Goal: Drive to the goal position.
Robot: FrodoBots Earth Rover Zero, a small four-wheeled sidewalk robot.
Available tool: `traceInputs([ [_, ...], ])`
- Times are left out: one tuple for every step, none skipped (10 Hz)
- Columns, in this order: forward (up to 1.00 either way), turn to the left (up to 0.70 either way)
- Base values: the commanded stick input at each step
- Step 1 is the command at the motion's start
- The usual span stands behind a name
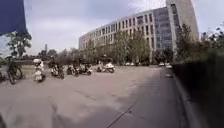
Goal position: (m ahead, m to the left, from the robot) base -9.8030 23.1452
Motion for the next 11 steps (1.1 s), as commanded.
traceInputs([
  [0.0,0.7],
  [0.0,0.7],
  [0.0,0.7],
  [0.0,0.7],
  [0.0,0.7],
  [0.0,0.7],
  [0.0,0.7],
  [0.0,0.7],
  [0.0,0.7],
  [0.0,0.7],
  [0.0,0.7],
])
